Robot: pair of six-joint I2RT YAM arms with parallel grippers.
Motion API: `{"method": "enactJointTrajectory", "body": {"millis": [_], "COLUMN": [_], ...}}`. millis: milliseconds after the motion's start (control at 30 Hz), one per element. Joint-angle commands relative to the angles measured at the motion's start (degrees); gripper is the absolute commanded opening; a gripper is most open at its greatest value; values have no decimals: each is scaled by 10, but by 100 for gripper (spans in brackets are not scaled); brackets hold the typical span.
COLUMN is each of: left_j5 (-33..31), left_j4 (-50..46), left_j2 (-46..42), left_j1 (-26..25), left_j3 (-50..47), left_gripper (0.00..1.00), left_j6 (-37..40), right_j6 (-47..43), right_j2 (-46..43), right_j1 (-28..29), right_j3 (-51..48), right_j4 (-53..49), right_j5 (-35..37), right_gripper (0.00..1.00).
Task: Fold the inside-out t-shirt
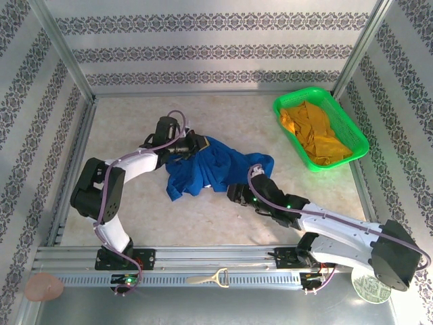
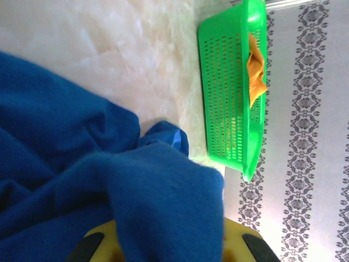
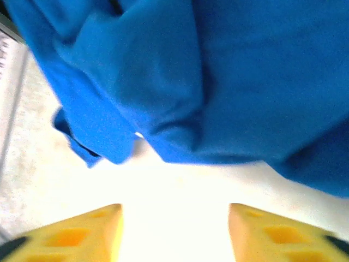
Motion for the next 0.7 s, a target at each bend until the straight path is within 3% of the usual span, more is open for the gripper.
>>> {"method": "enactJointTrajectory", "body": {"millis": [0,167,433,667], "left_j5": [39,63,84,108], "left_j4": [26,-1,-16,-28], "left_j2": [-3,-24,-59,-88], "left_j1": [5,5,1,1], "left_j3": [20,5,-5,-3], "left_gripper": [0,0,0,0], "left_j6": [65,103,122,127], "right_j6": [-36,-107,-221,-250], "right_j2": [-28,38,212,312], "right_j1": [-29,-114,-134,-166], "right_j3": [33,111,284,349], "right_j4": [-61,-48,-66,-75], "right_j5": [24,-34,-81,-89], "right_gripper": [63,70,72,72]}}
